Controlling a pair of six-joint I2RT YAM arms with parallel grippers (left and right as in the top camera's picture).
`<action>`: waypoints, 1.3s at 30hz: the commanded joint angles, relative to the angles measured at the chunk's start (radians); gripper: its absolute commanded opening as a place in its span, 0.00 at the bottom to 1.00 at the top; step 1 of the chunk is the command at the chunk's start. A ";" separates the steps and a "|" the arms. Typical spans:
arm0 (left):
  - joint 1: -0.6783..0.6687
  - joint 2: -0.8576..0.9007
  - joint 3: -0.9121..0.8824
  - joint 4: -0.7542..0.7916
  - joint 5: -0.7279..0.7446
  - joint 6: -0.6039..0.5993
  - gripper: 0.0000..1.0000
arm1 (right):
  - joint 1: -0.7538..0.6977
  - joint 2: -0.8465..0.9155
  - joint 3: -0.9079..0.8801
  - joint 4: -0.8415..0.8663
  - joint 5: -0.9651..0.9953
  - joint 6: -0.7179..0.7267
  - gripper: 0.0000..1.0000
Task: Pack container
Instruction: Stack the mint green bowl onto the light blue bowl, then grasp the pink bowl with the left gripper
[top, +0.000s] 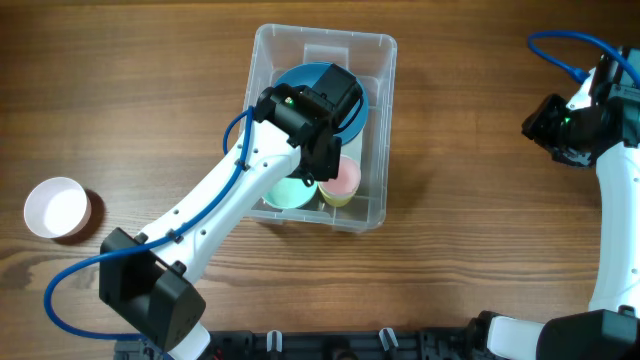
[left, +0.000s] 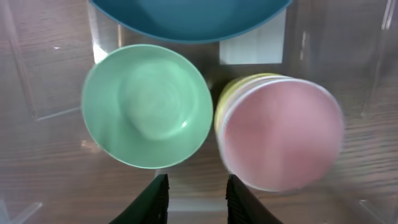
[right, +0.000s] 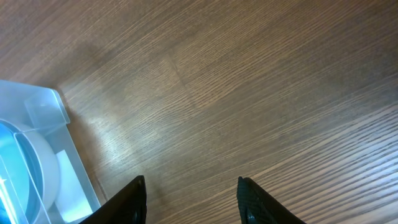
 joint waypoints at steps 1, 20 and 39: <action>0.010 -0.047 0.004 -0.007 -0.084 -0.002 0.31 | 0.002 0.011 -0.003 -0.004 -0.001 -0.013 0.47; 1.305 0.077 -0.304 0.322 -0.036 -0.005 0.43 | 0.002 0.011 -0.003 -0.005 -0.002 -0.013 0.48; 1.141 -0.229 -0.302 0.397 0.049 0.034 0.47 | 0.002 0.011 -0.003 -0.002 0.010 -0.012 0.48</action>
